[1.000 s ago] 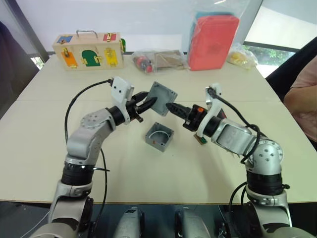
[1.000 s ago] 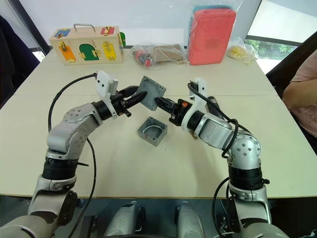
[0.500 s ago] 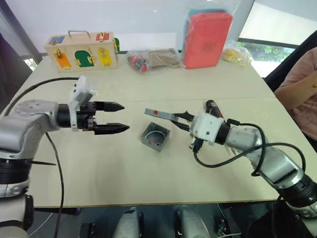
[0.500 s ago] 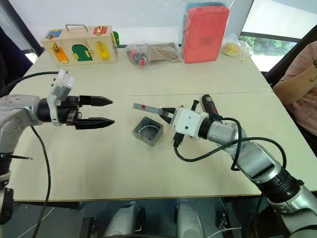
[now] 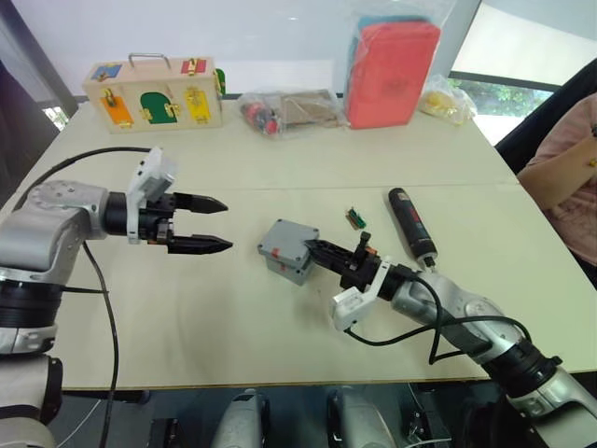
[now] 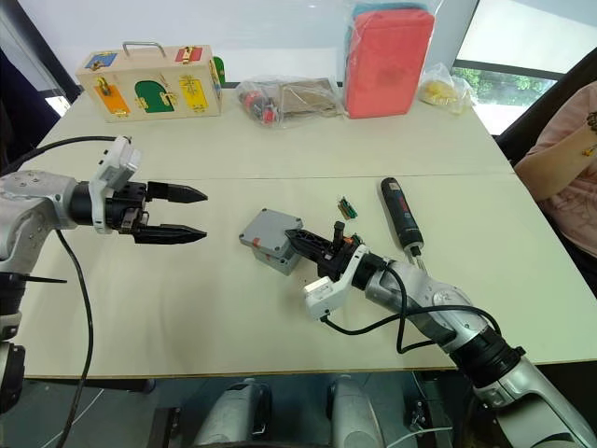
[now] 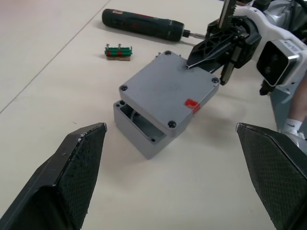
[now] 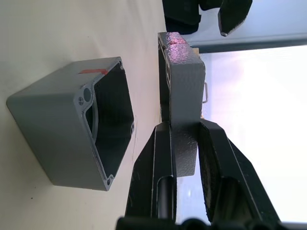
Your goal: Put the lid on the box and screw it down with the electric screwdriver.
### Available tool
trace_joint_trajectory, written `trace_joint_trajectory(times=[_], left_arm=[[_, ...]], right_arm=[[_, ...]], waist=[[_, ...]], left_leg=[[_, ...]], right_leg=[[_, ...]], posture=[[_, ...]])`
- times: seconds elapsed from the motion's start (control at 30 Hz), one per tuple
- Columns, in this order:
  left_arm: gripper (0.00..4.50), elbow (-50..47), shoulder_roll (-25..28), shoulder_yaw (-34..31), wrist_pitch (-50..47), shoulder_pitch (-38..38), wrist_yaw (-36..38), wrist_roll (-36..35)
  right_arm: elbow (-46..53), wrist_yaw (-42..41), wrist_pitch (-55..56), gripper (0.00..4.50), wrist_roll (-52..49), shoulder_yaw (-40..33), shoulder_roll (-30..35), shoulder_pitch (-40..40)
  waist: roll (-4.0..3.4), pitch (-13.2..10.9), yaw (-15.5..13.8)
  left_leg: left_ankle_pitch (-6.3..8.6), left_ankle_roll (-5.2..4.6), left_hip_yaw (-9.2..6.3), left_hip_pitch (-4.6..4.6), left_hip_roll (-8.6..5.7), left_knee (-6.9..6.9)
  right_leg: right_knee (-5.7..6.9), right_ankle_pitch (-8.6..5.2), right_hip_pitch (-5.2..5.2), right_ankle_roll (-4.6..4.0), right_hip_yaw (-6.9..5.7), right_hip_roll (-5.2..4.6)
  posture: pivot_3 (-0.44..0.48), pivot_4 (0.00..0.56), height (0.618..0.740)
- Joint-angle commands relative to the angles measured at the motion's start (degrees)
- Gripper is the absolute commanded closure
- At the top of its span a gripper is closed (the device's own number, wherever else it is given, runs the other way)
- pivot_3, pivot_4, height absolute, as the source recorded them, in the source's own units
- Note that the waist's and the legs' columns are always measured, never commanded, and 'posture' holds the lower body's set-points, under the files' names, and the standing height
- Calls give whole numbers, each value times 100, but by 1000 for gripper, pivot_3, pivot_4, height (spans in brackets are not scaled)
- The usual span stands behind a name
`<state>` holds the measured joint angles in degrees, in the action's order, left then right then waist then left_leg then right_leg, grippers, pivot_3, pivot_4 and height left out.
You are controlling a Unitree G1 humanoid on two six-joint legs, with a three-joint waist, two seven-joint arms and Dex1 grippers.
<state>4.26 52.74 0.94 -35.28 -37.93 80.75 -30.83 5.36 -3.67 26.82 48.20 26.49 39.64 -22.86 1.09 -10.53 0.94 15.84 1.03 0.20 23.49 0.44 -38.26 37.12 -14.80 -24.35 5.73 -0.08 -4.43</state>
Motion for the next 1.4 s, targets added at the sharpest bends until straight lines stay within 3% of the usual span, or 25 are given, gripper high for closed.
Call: trace_joint_trajectory(times=[0.03,0.3,1.4], left_arm=[[56,-19,105,-70,163,-122,129,82],[56,22,80,-96,295,-126,188,197],[56,-152,-44,-154,255,-11,11,178]], right_arm=[[-128,253,38,4373,256,-147,-117,2],[-613,474,122,4373,474,-163,-151,-80],[-1073,898,371,4373,1262,50,-165,-65]], waist=[[0,0,-3],[1,0,3],[0,2,4]], left_leg=[[0,0,0,0,0,0],[0,0,-1,-1,0,0],[-2,2,-1,-3,0,-4]], right_leg=[[0,0,0,0,0,0],[3,0,0,0,0,-1],[11,1,1,0,0,-1]], posture=[[0,150,730],[0,150,730],[0,150,730]])
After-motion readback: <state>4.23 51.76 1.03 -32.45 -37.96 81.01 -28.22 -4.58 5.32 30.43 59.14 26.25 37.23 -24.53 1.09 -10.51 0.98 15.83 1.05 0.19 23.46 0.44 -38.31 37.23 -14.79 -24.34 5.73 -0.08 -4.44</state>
